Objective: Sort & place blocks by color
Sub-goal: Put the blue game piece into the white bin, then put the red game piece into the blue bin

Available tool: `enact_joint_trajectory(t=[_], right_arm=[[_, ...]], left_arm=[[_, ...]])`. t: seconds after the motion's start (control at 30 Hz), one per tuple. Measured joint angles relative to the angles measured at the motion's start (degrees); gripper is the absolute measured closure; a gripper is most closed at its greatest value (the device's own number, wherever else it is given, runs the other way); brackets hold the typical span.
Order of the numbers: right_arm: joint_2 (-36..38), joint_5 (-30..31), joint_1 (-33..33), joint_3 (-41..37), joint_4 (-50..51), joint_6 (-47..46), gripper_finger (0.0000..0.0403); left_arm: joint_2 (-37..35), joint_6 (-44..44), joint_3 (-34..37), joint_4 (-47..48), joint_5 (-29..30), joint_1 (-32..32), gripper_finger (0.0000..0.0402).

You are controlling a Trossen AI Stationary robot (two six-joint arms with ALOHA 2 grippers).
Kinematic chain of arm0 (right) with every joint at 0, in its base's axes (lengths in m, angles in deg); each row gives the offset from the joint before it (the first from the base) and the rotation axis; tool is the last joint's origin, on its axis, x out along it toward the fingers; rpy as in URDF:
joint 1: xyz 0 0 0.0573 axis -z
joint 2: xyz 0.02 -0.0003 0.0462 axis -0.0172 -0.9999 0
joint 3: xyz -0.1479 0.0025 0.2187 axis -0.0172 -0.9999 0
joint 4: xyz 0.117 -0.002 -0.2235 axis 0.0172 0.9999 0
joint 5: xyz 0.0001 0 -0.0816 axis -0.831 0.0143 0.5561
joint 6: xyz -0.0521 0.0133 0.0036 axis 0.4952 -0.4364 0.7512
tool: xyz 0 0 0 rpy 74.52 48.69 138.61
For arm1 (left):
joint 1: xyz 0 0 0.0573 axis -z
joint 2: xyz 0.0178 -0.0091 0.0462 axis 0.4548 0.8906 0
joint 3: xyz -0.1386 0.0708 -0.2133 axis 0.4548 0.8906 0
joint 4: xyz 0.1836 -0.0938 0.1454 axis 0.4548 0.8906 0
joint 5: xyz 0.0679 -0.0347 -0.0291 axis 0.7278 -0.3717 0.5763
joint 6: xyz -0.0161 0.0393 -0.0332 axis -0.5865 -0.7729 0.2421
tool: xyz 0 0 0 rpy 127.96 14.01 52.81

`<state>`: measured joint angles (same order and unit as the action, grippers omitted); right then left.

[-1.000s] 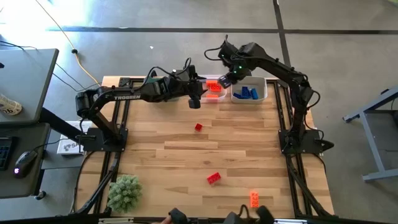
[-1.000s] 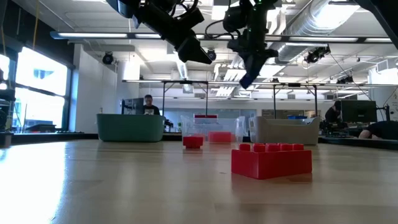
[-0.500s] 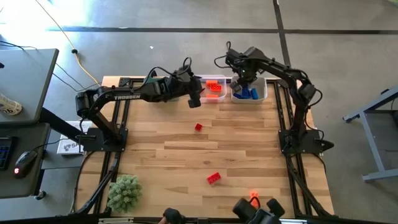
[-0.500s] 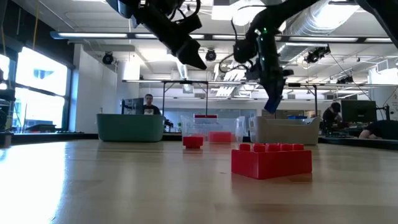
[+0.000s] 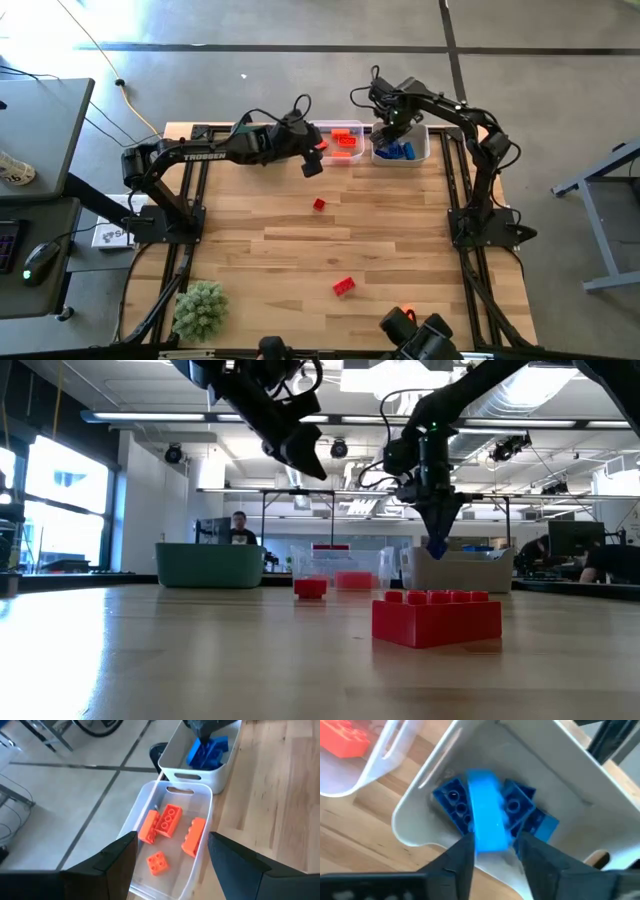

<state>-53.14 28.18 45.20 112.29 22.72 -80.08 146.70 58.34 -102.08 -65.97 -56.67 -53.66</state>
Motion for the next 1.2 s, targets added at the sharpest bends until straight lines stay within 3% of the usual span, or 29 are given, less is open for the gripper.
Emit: enact_joint_trajectory(t=[0.2, 0.57, 0.9, 1.2], right_arm=[[0.00, 1.10, -0.04, 0.04, 0.45, -0.21, 0.0220], [3.56, -0.54, -2.44, 0.07, 5.39, -6.23, 0.0216], [11.08, 0.23, -8.86, 0.11, 5.25, -18.76, 0.0215], [11.78, 1.17, -14.95, 0.11, 5.24, -25.07, 0.0215]], left_arm=[[0.00, 4.19, 0.00, 3.12, -0.91, 0.00, 0.0172], [0.00, 13.01, 0.01, 11.44, -6.05, 0.00, 0.0172], [0.00, 24.06, 0.02, 12.01, -10.16, 0.00, 0.0172], [0.00, 30.91, 0.02, 14.05, -13.09, 0.77, 0.0172]])
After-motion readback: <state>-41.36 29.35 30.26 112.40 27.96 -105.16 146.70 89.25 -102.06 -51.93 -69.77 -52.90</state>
